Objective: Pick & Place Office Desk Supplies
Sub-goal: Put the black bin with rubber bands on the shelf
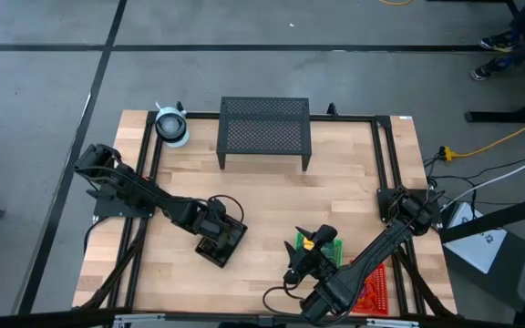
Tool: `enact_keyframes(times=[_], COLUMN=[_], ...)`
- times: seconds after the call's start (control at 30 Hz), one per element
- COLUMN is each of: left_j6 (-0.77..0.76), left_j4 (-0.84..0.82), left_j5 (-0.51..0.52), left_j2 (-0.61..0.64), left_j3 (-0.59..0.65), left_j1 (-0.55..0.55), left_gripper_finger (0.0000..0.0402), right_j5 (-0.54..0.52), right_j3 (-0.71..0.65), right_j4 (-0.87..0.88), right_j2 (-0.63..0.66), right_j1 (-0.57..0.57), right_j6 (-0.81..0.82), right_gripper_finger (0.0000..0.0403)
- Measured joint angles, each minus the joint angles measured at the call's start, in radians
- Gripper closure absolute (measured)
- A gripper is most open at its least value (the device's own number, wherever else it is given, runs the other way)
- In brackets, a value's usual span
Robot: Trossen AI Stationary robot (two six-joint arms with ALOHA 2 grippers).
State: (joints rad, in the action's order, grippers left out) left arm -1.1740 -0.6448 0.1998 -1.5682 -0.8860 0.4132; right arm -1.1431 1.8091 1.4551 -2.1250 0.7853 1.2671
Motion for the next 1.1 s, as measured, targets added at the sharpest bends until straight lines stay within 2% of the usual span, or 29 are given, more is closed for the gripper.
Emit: enact_keyframes(times=[0.1,0.3,0.43,0.7,0.87,1.1], left_j6=[0.015,0.040,0.045,0.073,0.221,0.475], left_j4=[-0.020,-0.035,-0.093,-0.349,-0.367,-0.367], left_j5=[0.006,0.013,0.028,0.179,0.197,0.092], left_j2=[0.001,0.064,0.145,0.293,0.368,0.393], left_j3=[0.000,-0.016,-0.073,-0.234,-0.312,-0.394], left_j1=[-0.002,-0.002,-0.003,-0.042,-0.183,-0.515], left_gripper_finger=[0.0393,0.0399,0.0399,0.0400,0.0400,0.0400], right_j5=[0.000,0.000,0.003,0.008,-0.002,-0.091], right_j3=[0.000,0.000,0.000,0.000,0.000,0.000], right_j4=[0.000,0.000,-0.001,-0.024,-0.029,-0.046], right_j2=[0.000,0.000,0.000,0.000,0.000,0.000], right_j1=[0.000,-0.002,-0.007,-0.013,-0.013,-0.013], right_j6=[0.000,-0.001,-0.003,-0.026,-0.025,-0.061], right_gripper_finger=[0.0140,0.0140,0.0140,0.0140,0.0140,0.0140])
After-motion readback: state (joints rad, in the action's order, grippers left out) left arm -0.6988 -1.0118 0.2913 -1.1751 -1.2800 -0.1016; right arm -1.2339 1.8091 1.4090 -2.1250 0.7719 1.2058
